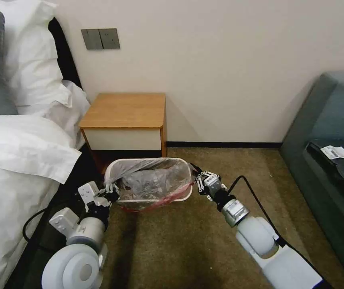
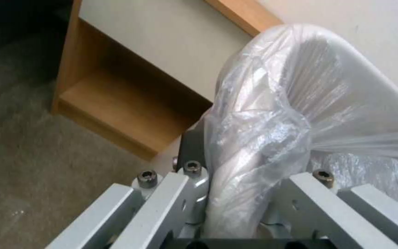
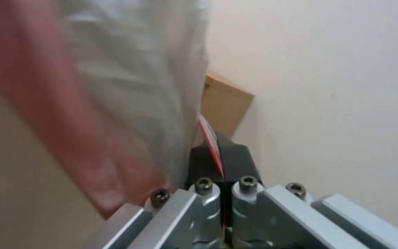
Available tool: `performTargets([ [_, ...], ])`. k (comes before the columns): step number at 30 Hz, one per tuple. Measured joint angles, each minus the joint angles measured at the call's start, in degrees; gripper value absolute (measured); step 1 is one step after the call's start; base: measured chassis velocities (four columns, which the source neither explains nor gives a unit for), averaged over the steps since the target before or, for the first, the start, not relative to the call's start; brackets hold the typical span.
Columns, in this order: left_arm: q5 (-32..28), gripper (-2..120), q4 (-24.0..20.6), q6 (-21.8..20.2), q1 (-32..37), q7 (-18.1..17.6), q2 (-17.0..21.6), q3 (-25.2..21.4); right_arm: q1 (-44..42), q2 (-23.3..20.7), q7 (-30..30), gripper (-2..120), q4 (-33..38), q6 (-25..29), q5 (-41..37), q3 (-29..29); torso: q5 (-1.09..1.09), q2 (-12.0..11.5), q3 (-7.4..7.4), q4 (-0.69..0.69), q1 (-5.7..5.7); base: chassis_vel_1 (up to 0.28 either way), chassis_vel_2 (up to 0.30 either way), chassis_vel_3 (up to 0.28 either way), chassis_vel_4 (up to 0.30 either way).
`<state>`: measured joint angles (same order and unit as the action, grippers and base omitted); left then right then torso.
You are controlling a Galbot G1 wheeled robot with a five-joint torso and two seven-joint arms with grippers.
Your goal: Pick up the garbage bag from the table and place it over the trash can.
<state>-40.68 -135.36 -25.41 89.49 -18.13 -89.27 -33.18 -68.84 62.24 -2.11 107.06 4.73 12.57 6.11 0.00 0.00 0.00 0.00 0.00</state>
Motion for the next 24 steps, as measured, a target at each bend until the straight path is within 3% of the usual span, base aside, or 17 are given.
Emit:
performTargets([
  [3, -0.4, 7, -0.1, 0.2, -0.2, -0.6, -0.5, 0.0, -1.1, 0.3, -2.2, 0, 1.2, -1.5, 6.6, -0.7, 0.0, 0.0, 0.0, 0.0, 0.0, 0.0, 0.0, 0.0, 0.0],
  [13, -1.3, 7, 0.4, 0.4, -0.8, -1.0, -1.0, -0.7, -4.9, 0.6, -3.4, 0, 5.3, -4.8, 9.9, -1.2, 0.0, 0.0, 0.0, 0.0, 0.0, 0.0, 0.0, 0.0, 0.0],
  [24, -5.6, 9, -1.0, -0.2, -1.4, -2.5, -1.7, -0.7, -4.8, 2.9, -6.6, 0, 0.8, -2.7, 17.7, -0.2, 0.0, 0.0, 0.0, 0.0, 0.0, 0.0, 0.0, 0.0, 0.0],
])
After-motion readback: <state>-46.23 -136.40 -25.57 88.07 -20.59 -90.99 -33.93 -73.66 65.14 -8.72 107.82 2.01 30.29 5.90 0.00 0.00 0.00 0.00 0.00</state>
